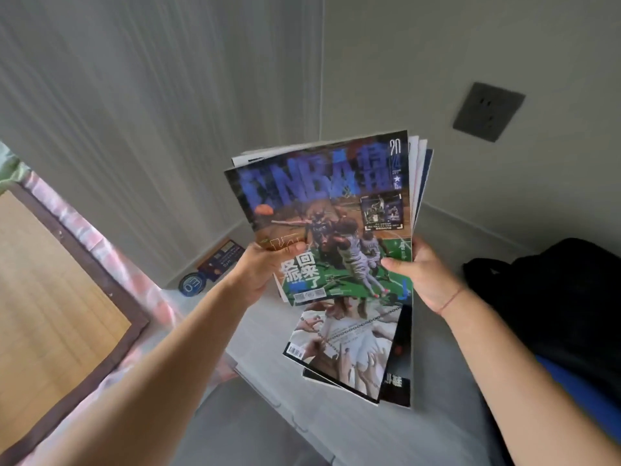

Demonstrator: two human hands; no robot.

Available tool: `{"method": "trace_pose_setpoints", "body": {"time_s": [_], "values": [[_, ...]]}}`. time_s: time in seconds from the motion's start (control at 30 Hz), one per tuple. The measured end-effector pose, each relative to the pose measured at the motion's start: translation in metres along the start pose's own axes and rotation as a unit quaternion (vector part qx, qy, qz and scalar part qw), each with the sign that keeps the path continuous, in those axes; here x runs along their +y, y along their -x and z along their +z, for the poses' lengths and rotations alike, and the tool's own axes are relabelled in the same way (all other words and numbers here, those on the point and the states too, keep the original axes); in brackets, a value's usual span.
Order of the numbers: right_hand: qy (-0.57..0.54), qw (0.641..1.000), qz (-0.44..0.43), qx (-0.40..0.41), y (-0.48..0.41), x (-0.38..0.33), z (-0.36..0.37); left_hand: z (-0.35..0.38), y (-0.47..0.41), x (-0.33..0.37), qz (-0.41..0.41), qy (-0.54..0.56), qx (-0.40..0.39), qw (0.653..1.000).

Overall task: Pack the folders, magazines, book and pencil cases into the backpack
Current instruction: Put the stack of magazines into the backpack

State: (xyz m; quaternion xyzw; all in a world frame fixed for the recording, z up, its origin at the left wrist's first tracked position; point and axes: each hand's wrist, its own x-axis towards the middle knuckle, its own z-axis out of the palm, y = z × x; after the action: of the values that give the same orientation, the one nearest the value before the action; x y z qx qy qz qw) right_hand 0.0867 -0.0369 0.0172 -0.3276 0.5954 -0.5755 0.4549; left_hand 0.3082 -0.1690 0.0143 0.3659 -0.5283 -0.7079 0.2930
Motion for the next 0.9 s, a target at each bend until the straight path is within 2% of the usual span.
{"method": "trace_pose_setpoints", "body": {"time_s": [0.3, 0.47, 0.7, 0.9], "values": [[0.017, 0.989, 0.105, 0.098, 0.037, 0.052, -0.025, 0.024, 0.005, -0.050, -0.026, -0.043, -0.025, 0.998], [0.031, 0.986, 0.141, 0.079, 0.040, 0.056, -0.023, 0.026, 0.005, -0.052, -0.059, -0.073, -0.004, 0.996], [0.102, 0.978, 0.125, 0.130, 0.041, 0.066, -0.013, 0.038, 0.004, -0.053, -0.083, -0.095, 0.060, 0.990], [0.146, 0.969, 0.109, 0.169, 0.071, 0.051, -0.042, 0.068, 0.006, -0.045, -0.117, -0.116, 0.031, 0.986]]}}
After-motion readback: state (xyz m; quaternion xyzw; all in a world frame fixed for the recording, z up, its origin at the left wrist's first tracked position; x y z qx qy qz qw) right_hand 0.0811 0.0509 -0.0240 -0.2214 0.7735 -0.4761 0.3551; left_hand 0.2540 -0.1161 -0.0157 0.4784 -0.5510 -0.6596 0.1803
